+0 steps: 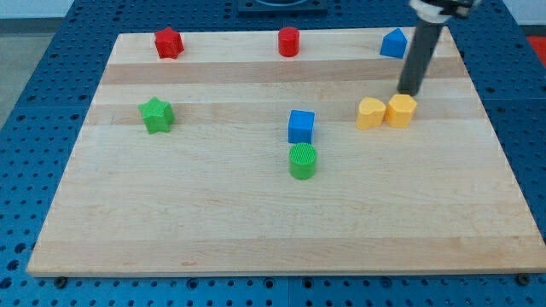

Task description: Move the yellow heart towards the bottom left of the board

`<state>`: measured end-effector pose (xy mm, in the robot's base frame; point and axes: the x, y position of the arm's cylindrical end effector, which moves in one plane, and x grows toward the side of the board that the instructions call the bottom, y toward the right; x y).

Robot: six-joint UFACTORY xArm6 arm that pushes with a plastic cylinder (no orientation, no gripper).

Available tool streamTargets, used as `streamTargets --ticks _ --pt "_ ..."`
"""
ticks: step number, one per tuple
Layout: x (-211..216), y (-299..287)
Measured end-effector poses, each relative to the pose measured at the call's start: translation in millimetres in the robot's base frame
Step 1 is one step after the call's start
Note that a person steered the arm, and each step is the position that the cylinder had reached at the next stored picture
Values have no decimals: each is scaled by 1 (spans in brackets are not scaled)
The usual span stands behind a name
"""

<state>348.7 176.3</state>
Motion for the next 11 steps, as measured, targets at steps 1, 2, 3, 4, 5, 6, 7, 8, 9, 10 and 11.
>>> streamTargets --ticks 1,2,3,4,5,6,7,8,9,10,11 --pt "0 -32" --pt "0 -54" --pt "5 -59" --pt "11 -59" --pt "18 -59" --pt "34 -59" --pt "46 -59" --pt "46 -58" --pt "46 -50" --pt "46 -38" --pt "46 -32"
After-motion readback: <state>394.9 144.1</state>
